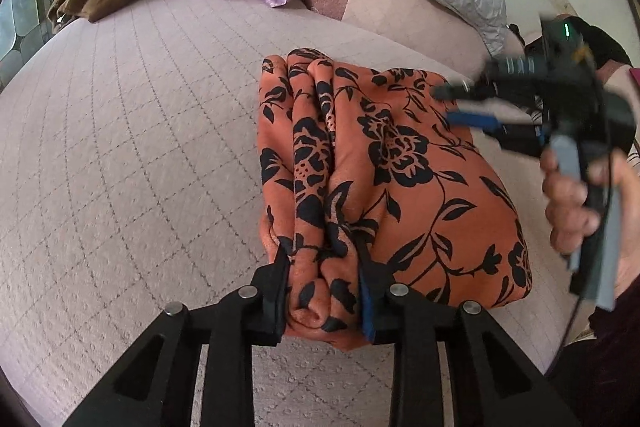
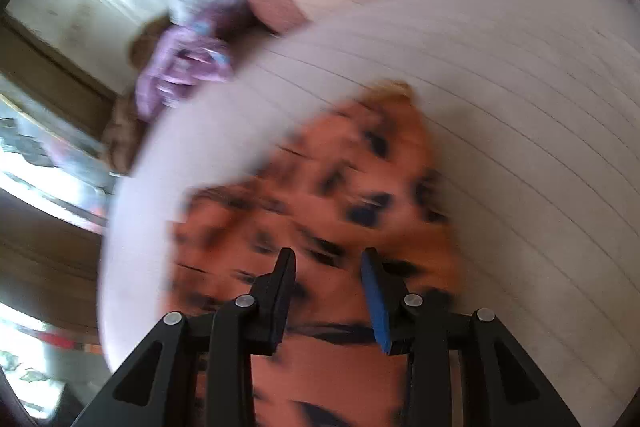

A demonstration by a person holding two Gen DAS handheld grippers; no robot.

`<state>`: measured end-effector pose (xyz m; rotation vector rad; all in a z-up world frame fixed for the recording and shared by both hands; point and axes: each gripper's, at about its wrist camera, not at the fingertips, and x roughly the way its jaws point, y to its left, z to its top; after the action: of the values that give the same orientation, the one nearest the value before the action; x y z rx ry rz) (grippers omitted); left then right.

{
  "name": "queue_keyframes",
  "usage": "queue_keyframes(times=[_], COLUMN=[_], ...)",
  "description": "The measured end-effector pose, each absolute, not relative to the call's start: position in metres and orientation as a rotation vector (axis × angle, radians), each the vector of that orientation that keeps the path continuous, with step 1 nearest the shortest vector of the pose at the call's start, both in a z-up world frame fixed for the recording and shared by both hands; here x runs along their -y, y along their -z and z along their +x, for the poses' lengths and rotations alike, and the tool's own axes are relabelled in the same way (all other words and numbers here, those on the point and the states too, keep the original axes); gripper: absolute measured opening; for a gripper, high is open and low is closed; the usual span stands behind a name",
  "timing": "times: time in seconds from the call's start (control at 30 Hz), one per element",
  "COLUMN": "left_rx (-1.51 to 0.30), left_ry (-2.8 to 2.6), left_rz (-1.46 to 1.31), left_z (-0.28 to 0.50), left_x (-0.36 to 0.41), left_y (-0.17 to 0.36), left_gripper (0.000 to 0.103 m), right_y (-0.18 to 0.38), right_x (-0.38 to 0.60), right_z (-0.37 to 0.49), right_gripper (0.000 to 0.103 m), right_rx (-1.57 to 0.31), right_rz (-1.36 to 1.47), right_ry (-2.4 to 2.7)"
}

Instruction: Fold small clothes

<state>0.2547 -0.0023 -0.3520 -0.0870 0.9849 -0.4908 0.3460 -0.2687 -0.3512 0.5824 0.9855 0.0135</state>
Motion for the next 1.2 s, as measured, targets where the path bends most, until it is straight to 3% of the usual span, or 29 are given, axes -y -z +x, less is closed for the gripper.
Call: queue_keyframes(times=[0.13,0.27,0.43,0.8,1.0,1.2], left_rx=[-0.981,-0.958,-0.935,-0.897,-0.866,-0.830], left_ry=[0.485,0.472,0.469,0.426,0.387,0.317], left_rz=[-0.071,-0.037,-0.005,0.059,0.125,0.178], left_z=[0.254,0.251,0.247,0.240,0.236,0.234], left_x=[0.003,0.005,0.007,0.017,0.025,0.031], left_y=[0.354,0.357,0.356,0.355,0.358,0.359], left_gripper=[0.033,0.036,0.040,0.041,0.043,0.057], right_y=[0.340,0.382,0.372,0.320,0.352,0.367], right_x=[0.227,0.194,0.195,0.233,0.245,0.252], right_z=[0.374,0.412,0.410,0.276,0.221,0.219], right_gripper=[0.037,0.038,0.038,0.038,0.037,0.037], right_rx=[-0.997,-1.154,-1.126,-1.002,-1.012,-0.965], right_rz=[0.526,0.511,0.508,0.398,0.332,0.345], right_ry=[-0.111,-0.140,-0.141,-0.181,-0.153,-0.166])
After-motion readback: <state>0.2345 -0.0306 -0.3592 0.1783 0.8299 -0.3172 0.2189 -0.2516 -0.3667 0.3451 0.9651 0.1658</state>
